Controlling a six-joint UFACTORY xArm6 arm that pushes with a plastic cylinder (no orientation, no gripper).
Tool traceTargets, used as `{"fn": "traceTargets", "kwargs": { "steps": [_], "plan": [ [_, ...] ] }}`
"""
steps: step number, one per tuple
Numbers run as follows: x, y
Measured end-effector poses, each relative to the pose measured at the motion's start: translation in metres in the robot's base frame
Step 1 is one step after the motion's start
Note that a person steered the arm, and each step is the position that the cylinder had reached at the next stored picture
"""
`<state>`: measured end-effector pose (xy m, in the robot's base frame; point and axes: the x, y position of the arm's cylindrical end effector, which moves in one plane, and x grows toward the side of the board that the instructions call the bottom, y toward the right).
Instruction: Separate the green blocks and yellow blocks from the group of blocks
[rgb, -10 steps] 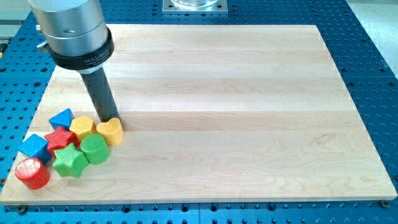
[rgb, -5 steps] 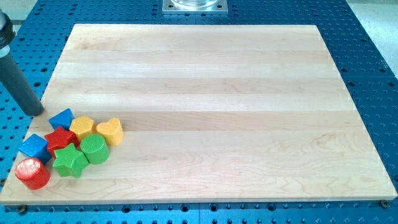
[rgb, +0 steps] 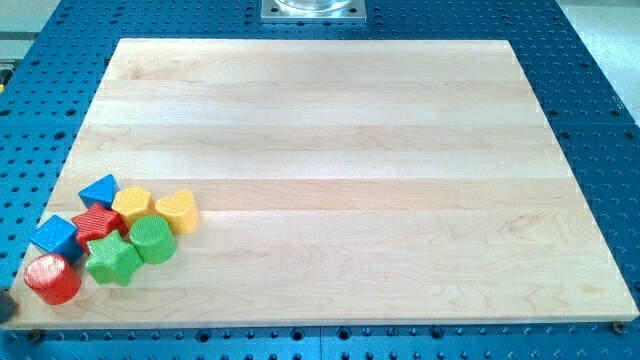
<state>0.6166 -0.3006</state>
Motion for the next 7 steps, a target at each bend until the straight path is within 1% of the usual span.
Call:
{"fn": "traceTargets", "kwargs": {
  "steps": [1, 3, 4, 5, 7],
  "plan": [
    [-0.001, 0.042],
    [-0.008, 0.090],
    [-0.032, 0.103],
    [0.000, 0.102],
    [-0.039, 0.094]
  ]
}}
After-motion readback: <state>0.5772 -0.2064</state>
